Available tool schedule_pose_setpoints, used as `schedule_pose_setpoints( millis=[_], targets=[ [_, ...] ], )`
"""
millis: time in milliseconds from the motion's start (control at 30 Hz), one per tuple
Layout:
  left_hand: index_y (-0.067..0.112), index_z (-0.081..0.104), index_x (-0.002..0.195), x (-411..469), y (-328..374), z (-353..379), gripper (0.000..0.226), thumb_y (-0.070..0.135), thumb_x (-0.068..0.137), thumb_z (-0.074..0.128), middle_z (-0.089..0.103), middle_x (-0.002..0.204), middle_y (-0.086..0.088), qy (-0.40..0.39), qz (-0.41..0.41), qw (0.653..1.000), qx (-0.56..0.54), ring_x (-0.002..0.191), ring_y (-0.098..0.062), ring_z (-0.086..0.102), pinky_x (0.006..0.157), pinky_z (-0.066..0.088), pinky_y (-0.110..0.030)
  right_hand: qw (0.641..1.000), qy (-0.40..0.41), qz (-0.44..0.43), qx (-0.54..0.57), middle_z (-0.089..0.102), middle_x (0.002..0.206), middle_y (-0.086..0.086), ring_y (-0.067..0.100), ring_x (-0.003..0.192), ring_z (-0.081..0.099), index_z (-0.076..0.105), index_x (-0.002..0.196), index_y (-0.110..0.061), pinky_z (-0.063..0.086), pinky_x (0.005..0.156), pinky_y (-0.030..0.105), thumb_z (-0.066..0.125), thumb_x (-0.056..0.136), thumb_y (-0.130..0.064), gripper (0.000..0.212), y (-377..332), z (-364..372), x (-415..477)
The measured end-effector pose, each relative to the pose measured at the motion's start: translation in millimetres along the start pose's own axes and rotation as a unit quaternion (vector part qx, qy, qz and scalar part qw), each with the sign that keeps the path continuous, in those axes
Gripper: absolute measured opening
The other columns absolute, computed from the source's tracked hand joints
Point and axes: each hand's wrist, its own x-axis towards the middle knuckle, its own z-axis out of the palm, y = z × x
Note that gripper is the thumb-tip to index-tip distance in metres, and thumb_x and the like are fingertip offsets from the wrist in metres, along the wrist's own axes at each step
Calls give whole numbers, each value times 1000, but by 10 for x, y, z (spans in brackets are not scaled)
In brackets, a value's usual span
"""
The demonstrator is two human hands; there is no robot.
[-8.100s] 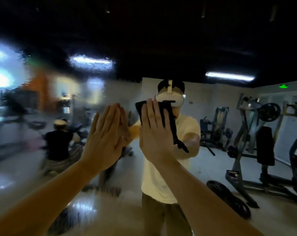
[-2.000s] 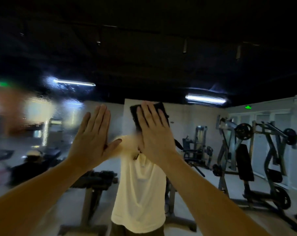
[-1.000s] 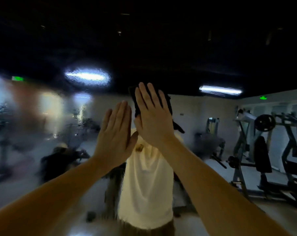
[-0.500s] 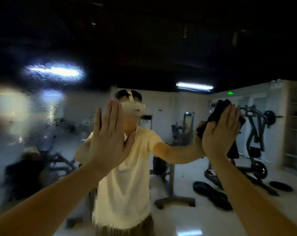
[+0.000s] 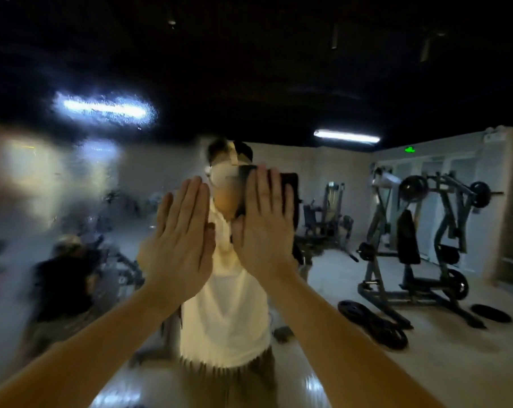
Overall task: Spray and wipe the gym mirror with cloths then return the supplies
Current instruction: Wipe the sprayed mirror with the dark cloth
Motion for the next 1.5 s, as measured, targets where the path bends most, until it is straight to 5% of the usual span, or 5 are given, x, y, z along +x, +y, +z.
schedule_pose_setpoints(
  millis=[233,533,867,1267,1500],
  targets=[
    [-7,26,159,-285,157,50,72,19,99,56,21,169,-23,-3,-9,1000,-20,158,-37,19,126,19,-62,972,-33,-226,-47,15,171,14,31,159,8,18,164,-8,8,129,52,39,103,-34,69,379,40,-302],
    [-7,15,161,-284,457,278,84,50,105,41,9,171,-26,-61,-4,996,58,160,-39,9,127,13,-63,997,15,64,-26,12,171,15,32,159,7,18,163,-3,7,129,53,20,104,-36,68,1855,-130,-772],
    [-8,17,161,-272,465,267,82,49,106,42,11,170,-27,-52,-7,997,52,160,-39,9,129,6,-58,917,48,396,32,15,170,21,38,158,13,13,163,0,13,127,56,18,101,-34,71,1576,0,-1221],
    [-5,27,159,-875,186,-250,67,24,103,49,20,169,-22,-39,-37,998,-29,159,-37,18,128,15,-58,994,-6,92,56,8,171,18,36,159,5,9,163,-6,5,129,54,38,102,-31,72,-219,193,-957],
    [-9,30,157,-1202,286,-127,73,16,94,59,21,168,-26,-66,-41,997,-19,157,-40,20,126,20,-62,978,-83,-134,135,14,171,15,27,160,6,18,163,-10,7,130,47,34,108,-28,60,-342,214,-1394]
  ],
)
